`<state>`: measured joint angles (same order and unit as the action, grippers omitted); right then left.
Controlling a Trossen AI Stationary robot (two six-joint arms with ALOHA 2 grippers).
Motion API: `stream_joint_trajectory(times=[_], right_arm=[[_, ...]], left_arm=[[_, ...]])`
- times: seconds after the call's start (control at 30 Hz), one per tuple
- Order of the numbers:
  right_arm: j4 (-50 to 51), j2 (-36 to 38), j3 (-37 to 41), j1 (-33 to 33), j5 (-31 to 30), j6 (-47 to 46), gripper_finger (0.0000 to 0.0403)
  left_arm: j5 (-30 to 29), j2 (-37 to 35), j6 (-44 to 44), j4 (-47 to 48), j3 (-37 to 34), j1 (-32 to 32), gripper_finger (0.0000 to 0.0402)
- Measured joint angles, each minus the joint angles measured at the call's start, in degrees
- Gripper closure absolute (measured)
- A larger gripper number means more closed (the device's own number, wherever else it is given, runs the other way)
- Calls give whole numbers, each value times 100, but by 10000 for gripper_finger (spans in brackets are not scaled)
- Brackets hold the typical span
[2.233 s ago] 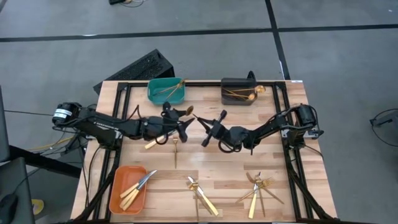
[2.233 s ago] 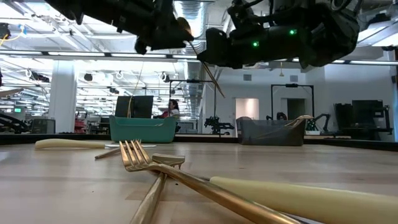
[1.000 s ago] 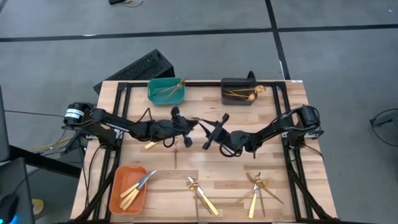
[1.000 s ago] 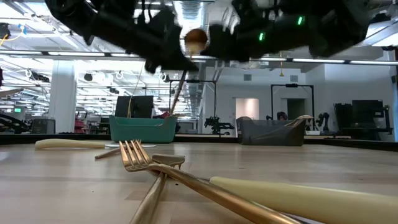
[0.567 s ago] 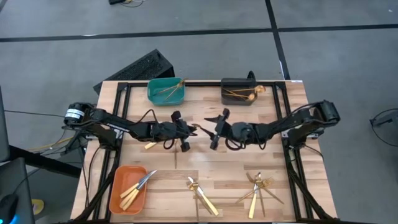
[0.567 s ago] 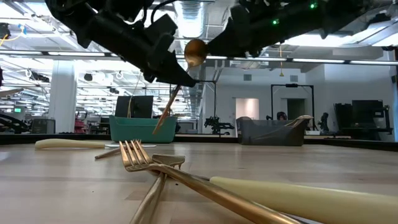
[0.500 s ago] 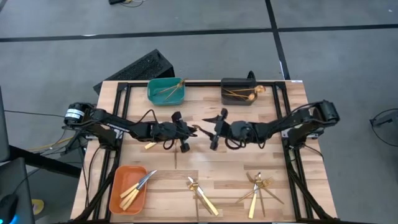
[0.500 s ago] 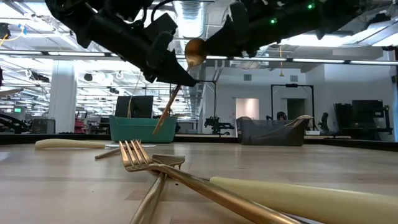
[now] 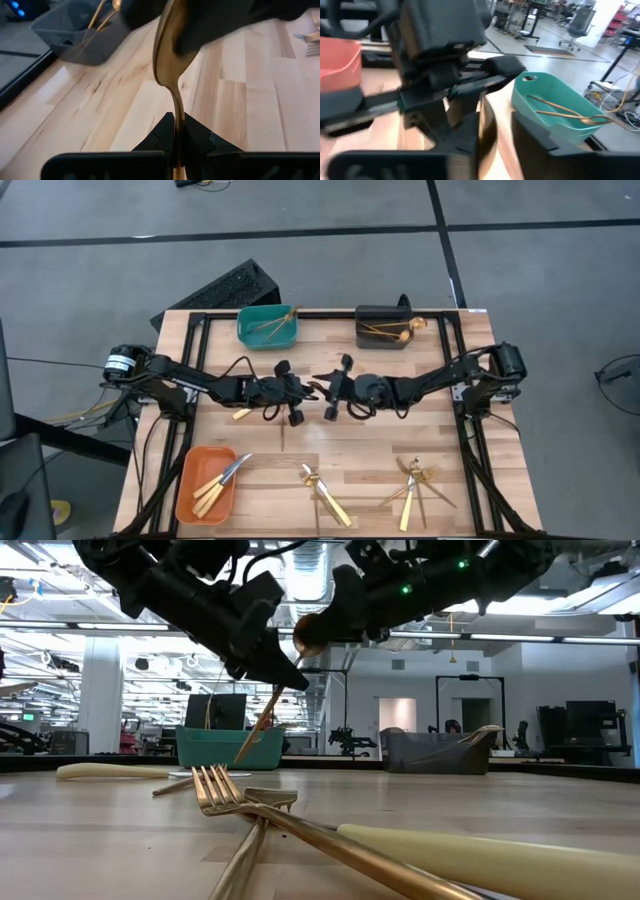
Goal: Sort silverware by color (type)
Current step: Put the gold spoon into the black bin
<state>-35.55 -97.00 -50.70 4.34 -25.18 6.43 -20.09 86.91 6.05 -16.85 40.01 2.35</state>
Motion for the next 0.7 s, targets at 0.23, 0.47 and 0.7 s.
stream_joint_trajectory(times=[0.23, 0.47, 0.7], right_arm=[[179, 117, 0, -2, -149, -190, 371], [314, 807, 551, -220, -510, -763, 371], [-605, 2099, 2021, -742, -548, -1504, 371]], left_arm=[[-295, -4, 278, 44, 15, 2, 375], [-655, -24, 369, 216, 7, 54, 327], [-1264, -383, 516, 763, 11, 136, 292]])
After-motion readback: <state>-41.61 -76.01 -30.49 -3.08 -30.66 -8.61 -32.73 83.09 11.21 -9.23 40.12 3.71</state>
